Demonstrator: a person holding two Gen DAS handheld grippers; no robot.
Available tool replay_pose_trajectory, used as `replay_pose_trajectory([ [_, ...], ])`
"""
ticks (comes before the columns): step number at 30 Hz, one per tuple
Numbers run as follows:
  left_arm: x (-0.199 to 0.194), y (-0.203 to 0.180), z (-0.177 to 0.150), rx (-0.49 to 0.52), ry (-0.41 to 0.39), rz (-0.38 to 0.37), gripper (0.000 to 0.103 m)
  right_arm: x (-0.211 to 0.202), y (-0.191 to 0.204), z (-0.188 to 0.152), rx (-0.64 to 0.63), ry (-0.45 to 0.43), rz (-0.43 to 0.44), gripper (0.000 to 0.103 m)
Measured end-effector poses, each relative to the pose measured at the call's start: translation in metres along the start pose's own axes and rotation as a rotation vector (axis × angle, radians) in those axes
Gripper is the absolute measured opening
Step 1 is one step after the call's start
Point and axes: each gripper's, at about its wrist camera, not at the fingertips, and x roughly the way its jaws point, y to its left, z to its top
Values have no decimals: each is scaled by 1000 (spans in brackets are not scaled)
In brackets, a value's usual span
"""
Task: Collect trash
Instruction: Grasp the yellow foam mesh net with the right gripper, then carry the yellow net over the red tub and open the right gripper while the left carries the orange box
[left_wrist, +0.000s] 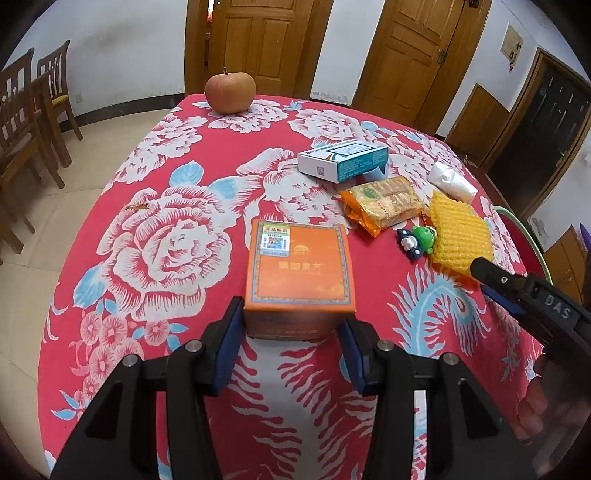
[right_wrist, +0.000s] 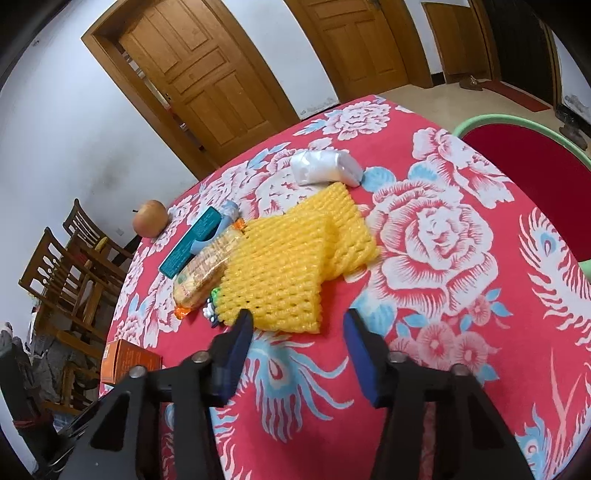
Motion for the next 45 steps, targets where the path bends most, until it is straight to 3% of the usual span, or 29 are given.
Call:
replay_pose_trajectory([
  [3, 0, 0, 1, -2, 1, -5, 49, 3, 0, 0, -7, 10, 9, 19],
  [6, -2, 1, 1, -10, -1, -16, 49, 2, 1, -3, -17, 26, 25, 11],
  [13, -12, 0, 1, -25, -11, -87, 48, -38, 6, -9, -63, -35, 68, 10],
  [22, -35, -15, 3, 8, -62, -113, 46, -82, -5, -14, -33, -115, 116, 10],
  [35, -54, -40, 7, 60, -105, -153, 45, -116, -28, -9, -4, -213, 87, 10],
  [45, -51, -87, 22, 142, -92, -218, 45, -129, -59, 0, 52, -265, 55, 10],
])
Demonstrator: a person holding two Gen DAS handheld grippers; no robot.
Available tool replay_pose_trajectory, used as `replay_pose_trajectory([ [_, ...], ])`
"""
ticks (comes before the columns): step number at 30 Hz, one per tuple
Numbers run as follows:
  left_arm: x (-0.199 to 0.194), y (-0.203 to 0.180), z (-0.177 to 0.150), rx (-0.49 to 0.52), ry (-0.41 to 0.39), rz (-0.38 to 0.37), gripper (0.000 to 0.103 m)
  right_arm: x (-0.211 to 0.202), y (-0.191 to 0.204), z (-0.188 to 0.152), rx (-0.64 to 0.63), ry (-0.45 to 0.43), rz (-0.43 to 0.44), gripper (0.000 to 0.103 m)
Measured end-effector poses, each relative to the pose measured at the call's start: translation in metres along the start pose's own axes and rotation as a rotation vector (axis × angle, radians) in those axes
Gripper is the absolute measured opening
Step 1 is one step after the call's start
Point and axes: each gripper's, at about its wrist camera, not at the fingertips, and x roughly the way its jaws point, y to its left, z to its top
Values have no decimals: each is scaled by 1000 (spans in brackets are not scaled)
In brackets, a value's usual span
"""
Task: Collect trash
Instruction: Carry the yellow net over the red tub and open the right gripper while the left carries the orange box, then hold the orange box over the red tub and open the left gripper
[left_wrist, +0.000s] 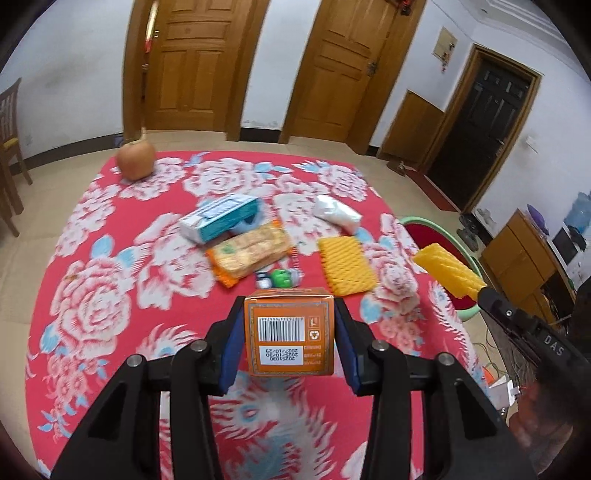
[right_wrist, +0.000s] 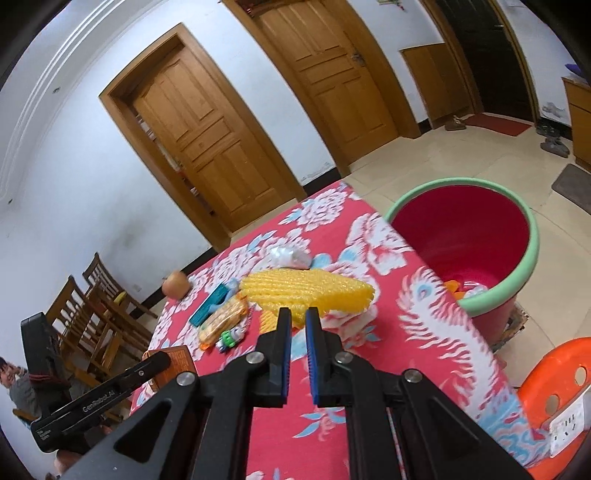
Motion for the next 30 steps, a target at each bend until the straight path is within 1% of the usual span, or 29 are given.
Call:
replay_pose_trajectory([
  [8, 21, -41, 19, 72, 21, -53, 45, -5, -42, 17, 85, -29, -40, 10],
  [13, 38, -72, 33, 130, 25, -95, 45, -3, -69, 29, 132, -51, -94, 10],
  [18, 56, -98, 41, 170, 43, -122, 45, 8, -100, 36, 205, -42, -149, 12],
  [21, 70, -112, 44, 187, 57, -138, 45, 13, -116, 38, 247, -34, -163, 13],
  [25, 88, -131, 45, 209, 82, -154, 45, 15, -128, 41, 274, -34, -171, 19],
  [30, 105, -155, 47, 236, 102, -165, 45, 7, -132, 45, 254, -58, -177, 26],
])
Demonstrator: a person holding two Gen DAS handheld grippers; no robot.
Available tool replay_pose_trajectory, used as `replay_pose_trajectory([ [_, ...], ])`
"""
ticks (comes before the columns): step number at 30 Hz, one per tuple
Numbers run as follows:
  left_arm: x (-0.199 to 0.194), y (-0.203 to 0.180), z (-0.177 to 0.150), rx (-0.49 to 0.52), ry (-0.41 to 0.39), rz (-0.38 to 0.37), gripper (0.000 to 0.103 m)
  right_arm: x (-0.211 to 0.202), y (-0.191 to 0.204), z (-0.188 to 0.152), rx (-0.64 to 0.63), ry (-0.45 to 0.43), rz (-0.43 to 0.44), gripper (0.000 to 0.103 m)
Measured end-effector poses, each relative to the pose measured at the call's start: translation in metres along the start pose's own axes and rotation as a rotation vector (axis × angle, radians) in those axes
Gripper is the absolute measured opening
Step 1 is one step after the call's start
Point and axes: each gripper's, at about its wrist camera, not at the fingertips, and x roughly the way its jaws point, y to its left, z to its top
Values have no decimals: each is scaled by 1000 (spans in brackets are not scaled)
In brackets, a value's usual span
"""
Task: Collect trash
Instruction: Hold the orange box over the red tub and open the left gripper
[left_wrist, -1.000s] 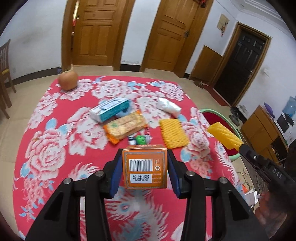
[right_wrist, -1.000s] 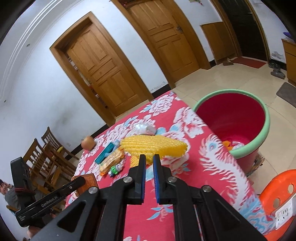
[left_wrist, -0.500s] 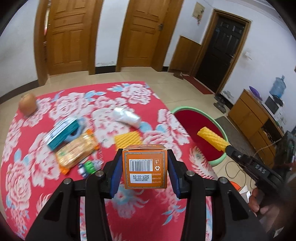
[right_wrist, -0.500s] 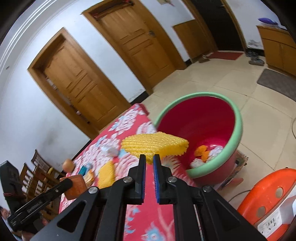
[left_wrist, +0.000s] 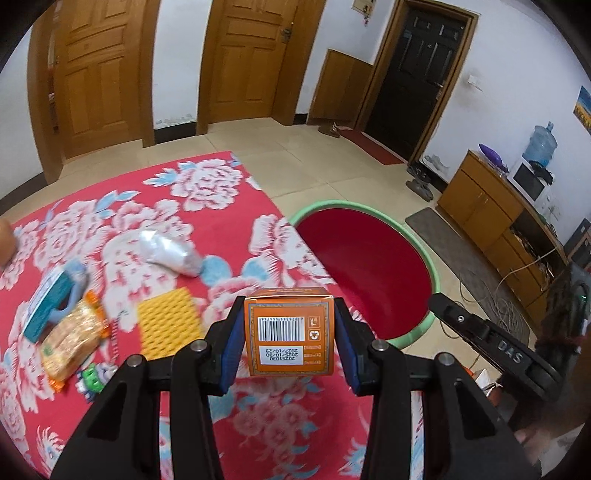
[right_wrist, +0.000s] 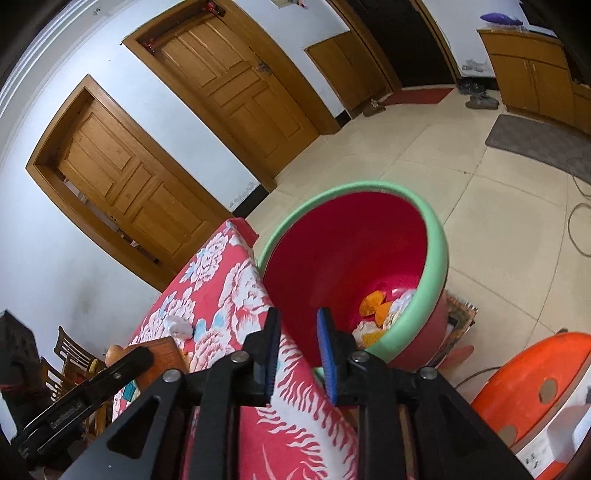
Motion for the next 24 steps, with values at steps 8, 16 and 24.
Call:
replay_pose_trajectory([
  [8, 25, -30, 17, 55, -13, 39, 45, -14, -8, 5, -24, -30, -73, 31],
  [16, 59, -56, 30, 101, -31, 38, 46, -24, -22, -2, -37, -4, -95, 49],
  [24, 79, -63, 31, 106, -14, 54, 58, -30, -33, -8, -9, 1, -98, 53],
])
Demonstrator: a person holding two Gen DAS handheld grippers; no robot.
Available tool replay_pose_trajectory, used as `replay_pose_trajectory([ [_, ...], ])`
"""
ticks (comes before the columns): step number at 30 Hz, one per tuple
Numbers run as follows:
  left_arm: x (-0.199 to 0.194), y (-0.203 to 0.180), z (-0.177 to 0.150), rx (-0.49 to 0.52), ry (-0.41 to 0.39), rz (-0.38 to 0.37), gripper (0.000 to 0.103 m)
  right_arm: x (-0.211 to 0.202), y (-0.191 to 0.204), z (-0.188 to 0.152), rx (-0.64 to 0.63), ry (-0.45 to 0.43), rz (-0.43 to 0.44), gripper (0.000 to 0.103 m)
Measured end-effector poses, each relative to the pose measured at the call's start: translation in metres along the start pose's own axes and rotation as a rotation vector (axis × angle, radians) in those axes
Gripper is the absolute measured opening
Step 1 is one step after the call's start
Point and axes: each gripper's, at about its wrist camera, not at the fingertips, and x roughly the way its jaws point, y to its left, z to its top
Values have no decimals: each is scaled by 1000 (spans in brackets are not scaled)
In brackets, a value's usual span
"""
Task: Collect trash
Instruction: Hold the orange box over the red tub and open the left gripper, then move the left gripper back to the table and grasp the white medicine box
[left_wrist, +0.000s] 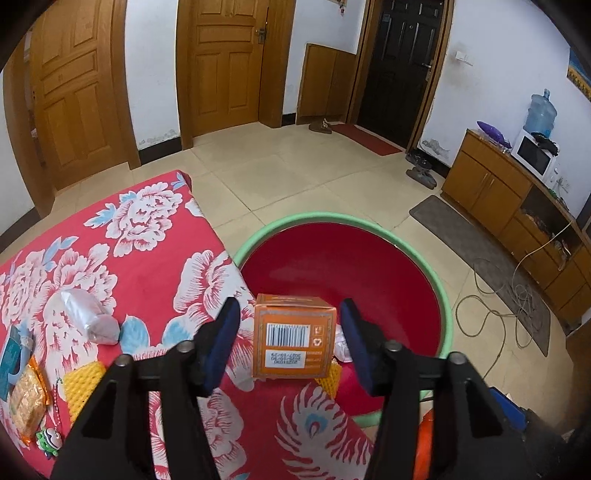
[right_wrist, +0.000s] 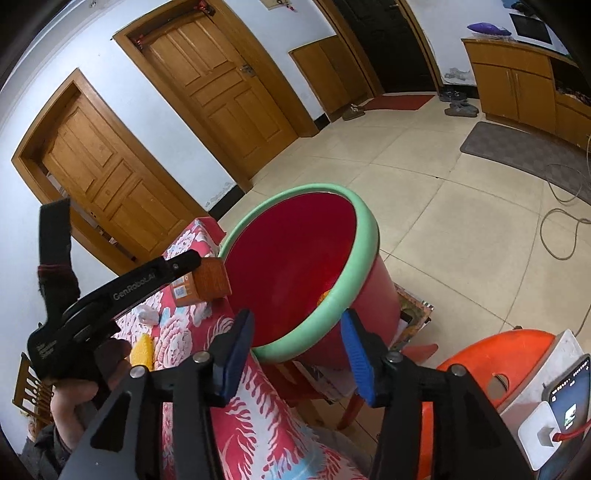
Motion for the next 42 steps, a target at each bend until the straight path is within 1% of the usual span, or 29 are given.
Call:
replay_pose_trajectory([
  [3, -4, 0, -3, 5, -2, 17, 62, -2, -4, -1, 13, -10, -8, 56],
  [6, -10, 2, -6, 4, -7, 17, 64, -4, -5, -4, 21, -13, -9, 57],
  [10, -24, 5, -11, 10, -18, 26, 65, -5, -3, -9, 19, -8, 7, 57],
  [17, -51, 14, -22, 13, -35, 32, 65, -14, 10, -16, -16, -18, 20, 61],
  [22, -69, 32, -32, -23, -35, 36, 65, -18, 24, -21, -37, -26, 14, 66],
  [24, -75, 39, -37, -28, -37, 48, 65, -18, 30, -25, -47, -19, 19, 67],
  [30, -98, 72, -52, -50, -53, 112, 65, -18, 50, -33, -80, -10, 28, 70],
  [34, -114, 106, -56, -84, -74, 158, 65, -16, 72, -42, -126, 8, 51, 70],
  [37, -122, 135, -56, -103, -83, 205, 65, -16, 86, -48, -153, 22, 65, 70],
  [42, -126, 180, -55, -115, -74, 275, 65, -20, 107, -53, -189, 20, 73, 71],
])
